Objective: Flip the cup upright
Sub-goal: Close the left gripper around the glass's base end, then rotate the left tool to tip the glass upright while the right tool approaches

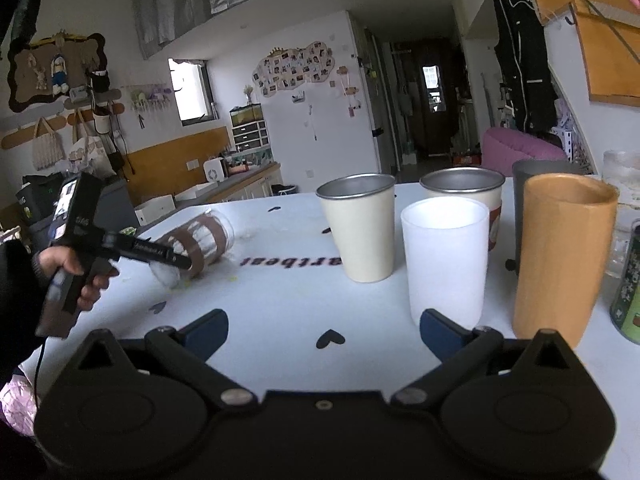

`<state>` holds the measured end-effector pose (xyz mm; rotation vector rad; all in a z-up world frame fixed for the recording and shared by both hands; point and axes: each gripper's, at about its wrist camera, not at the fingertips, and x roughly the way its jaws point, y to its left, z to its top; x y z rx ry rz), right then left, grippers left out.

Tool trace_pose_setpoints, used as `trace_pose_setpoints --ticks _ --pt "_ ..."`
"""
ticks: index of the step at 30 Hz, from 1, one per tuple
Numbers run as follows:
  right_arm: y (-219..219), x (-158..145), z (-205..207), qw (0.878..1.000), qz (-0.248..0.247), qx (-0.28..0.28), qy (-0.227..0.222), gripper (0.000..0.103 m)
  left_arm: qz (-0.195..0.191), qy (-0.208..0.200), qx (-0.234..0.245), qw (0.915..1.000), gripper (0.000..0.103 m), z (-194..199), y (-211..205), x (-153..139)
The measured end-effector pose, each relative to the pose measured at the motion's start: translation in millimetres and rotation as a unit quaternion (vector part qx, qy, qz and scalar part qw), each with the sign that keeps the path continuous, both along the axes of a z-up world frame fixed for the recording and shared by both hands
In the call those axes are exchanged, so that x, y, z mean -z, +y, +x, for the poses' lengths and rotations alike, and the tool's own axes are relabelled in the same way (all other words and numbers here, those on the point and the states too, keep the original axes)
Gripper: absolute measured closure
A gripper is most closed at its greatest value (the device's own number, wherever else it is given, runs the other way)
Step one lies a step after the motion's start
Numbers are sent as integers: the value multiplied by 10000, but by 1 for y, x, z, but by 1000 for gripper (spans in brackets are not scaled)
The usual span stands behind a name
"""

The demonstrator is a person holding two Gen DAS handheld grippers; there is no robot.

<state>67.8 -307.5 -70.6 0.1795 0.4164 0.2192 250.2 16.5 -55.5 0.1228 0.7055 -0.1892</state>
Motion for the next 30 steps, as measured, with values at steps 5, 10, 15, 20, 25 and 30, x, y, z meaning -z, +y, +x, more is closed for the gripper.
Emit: trace_pose_setpoints --ticks 5,10,15,20,25,30 --pt "2 -5 -12 10000 22 -26 -80 0 -25 178 480 9987 30 -52 -18 -3" --pt "6 -12 -23 9998 24 -118 -155 0 -57 325 1047 9940 30 -101 -41 -2" --pt "9 -18 -32 9999 51 -94 -111 0 -126 448 1518 9873 30 -144 -64 3" --pt "3 -18 -23 9988 378 -88 305 0 -101 584 1663 9843 30 -169 -80 9" --pt "-2 -10 4 9874 1110 -224 1107 0 -276 705 1716 9823 30 -179 -82 7" --pt "6 4 37 9600 1974 -346 1956 0 -316 672 1726 9822 30 -183 -81 8"
